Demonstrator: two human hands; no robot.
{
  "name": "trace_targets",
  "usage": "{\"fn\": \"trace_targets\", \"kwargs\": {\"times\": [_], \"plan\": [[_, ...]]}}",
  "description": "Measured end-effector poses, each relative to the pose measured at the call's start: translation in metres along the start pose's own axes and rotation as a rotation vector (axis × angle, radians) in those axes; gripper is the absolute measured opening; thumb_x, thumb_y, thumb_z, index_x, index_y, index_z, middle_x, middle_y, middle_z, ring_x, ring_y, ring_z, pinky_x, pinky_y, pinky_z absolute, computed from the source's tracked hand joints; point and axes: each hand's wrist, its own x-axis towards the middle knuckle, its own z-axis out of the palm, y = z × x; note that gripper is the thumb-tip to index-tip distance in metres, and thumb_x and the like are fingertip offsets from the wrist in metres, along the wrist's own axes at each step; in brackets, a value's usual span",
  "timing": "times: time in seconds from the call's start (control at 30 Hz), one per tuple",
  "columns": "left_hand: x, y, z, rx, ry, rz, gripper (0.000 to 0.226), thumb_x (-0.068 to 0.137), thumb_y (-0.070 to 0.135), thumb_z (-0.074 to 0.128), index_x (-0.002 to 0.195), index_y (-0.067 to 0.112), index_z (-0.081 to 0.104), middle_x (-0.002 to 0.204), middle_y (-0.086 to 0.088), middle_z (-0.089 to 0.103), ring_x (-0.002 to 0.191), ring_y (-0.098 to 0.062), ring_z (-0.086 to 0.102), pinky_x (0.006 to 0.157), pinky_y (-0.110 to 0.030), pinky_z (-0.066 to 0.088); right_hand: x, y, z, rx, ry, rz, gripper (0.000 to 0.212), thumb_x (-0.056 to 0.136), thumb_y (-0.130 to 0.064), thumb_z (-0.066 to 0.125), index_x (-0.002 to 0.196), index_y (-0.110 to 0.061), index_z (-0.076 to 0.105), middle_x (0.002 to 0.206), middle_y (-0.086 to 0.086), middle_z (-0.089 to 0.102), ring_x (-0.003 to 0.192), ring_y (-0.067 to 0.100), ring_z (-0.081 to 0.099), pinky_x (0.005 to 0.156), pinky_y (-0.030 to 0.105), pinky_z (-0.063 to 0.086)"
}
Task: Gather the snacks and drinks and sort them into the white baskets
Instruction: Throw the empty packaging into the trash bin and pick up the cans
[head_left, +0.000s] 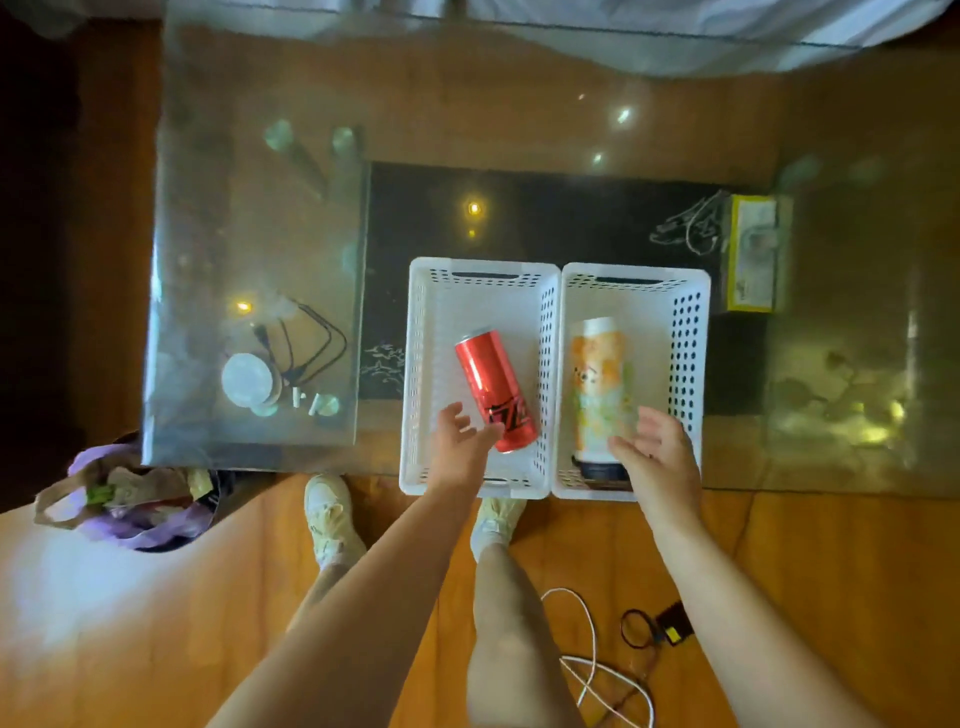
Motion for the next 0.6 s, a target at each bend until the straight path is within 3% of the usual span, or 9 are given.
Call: {"fn": "trace_targets", "kwargs": {"times": [0.1,0.17,0.3,0.4,0.6], "plan": [[0.016,0.0,0.021,0.052,0.085,-0.043,0.077,0.084,0.012,0.066,0.146,0.009,0.02,0.147,-0.014,0.034,0.133,-0.028,0.038,0.112,-0.042,0.032,0.025,0.017,-0.009,-0.075,-0.042,0.091,0.073,0.076,-0.018,0.074,0.137,-0.013,0.035,0.139,0.013,0.043,0.124,0.028,0.046,0.096,0.039,0.045],[0.027,-0.001,0.029,0.106,0.128,-0.055,0.077,0.084,0.01,0.066,0.146,0.006,0.019,0.147,-0.017,0.035,0.133,-0.029,0.039,0.108,-0.038,0.032,0.038,0.026,-0.007,-0.124,-0.095,0.148,0.084,0.072,-0.022,0.078,0.14,-0.014,0.03,0.143,0.012,0.037,0.128,0.029,0.041,0.101,0.043,0.042],[0.04,-0.005,0.037,0.165,0.155,-0.037,0.062,0.085,0.006,0.063,0.137,0.001,0.031,0.133,-0.017,0.053,0.113,-0.025,0.054,0.09,-0.03,0.041,0.054,0.036,0.002,-0.118,-0.197,0.199,0.095,0.064,-0.029,0.083,0.14,-0.017,0.028,0.137,0.008,0.042,0.123,0.028,0.044,0.093,0.039,0.043],[0.044,-0.006,0.038,0.155,0.174,-0.009,0.058,0.085,0.006,0.063,0.135,0.005,0.034,0.128,-0.015,0.056,0.098,-0.018,0.052,0.082,-0.027,0.042,0.059,0.038,0.008,-0.07,-0.275,0.198,0.097,0.06,-0.029,0.085,0.137,-0.018,0.029,0.127,0.002,0.046,0.12,0.026,0.047,0.09,0.036,0.043],[0.047,-0.005,0.037,0.151,0.167,0.045,0.058,0.083,0.008,0.066,0.134,0.009,0.037,0.126,-0.013,0.057,0.103,-0.024,0.058,0.081,-0.029,0.047,0.054,0.037,0.012,0.043,-0.276,0.184,0.09,0.06,-0.027,0.085,0.133,-0.019,0.033,0.108,-0.007,0.045,0.097,0.013,0.045,0.064,0.017,0.037]]}}
